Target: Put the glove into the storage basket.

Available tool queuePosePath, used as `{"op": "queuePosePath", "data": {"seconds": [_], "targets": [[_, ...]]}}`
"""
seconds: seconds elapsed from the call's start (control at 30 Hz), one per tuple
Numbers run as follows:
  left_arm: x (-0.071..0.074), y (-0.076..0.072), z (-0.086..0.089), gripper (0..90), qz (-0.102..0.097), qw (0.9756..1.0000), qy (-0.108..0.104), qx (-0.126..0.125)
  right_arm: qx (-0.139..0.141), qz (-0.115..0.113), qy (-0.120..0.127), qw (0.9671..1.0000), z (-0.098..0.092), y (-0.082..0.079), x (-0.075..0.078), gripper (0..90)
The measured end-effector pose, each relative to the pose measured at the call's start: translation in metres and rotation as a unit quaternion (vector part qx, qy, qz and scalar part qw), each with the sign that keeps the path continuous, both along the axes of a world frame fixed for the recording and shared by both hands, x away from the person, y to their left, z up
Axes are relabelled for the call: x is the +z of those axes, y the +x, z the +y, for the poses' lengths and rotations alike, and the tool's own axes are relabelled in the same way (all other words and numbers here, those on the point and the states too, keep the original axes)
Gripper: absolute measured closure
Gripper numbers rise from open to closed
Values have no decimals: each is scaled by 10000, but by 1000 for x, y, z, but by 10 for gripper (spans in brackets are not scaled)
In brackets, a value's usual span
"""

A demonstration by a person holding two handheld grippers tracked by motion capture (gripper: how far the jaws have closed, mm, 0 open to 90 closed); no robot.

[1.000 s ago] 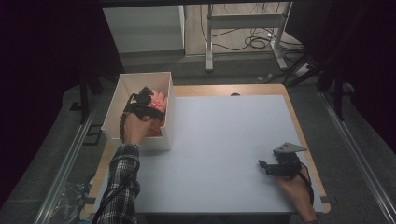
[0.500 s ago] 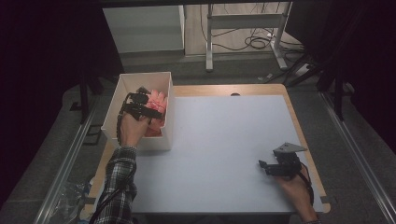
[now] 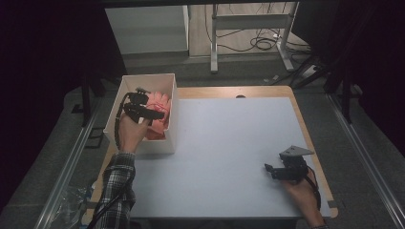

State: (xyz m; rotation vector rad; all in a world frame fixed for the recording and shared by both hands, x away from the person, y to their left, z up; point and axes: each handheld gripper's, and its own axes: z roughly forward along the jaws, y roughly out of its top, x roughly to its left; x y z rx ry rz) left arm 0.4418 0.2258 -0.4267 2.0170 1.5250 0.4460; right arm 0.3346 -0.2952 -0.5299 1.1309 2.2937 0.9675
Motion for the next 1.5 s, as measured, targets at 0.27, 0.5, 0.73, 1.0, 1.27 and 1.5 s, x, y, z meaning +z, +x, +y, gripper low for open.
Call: {"op": "queuePosePath", "data": {"seconds": [0.27, 0.5, 0.73, 1.0, 1.27, 1.5], "targets": [[19, -14, 0, 28, -317, 9991, -83, -269, 0, -3, -3, 10000, 0, 0, 0, 225], [31, -25, -8, 25, -497, 9975, -102, -499, 0, -6, -4, 10000, 0, 0, 0, 225], [39, -38, -23, 25, -674, 9945, -158, -783, 1, -9, -12, 10000, 0, 0, 0, 224], [43, -53, -43, 25, -814, 9900, -263, -1126, -4, -9, -10, 10000, 0, 0, 0, 223], [43, -66, -67, 25, -910, 9840, -271, -1505, -4, -16, -9, 10000, 0, 0, 0, 223], [40, -71, -88, 25, -933, 9796, -307, -1754, -2, -15, -12, 10000, 0, 0, 0, 222]]}}
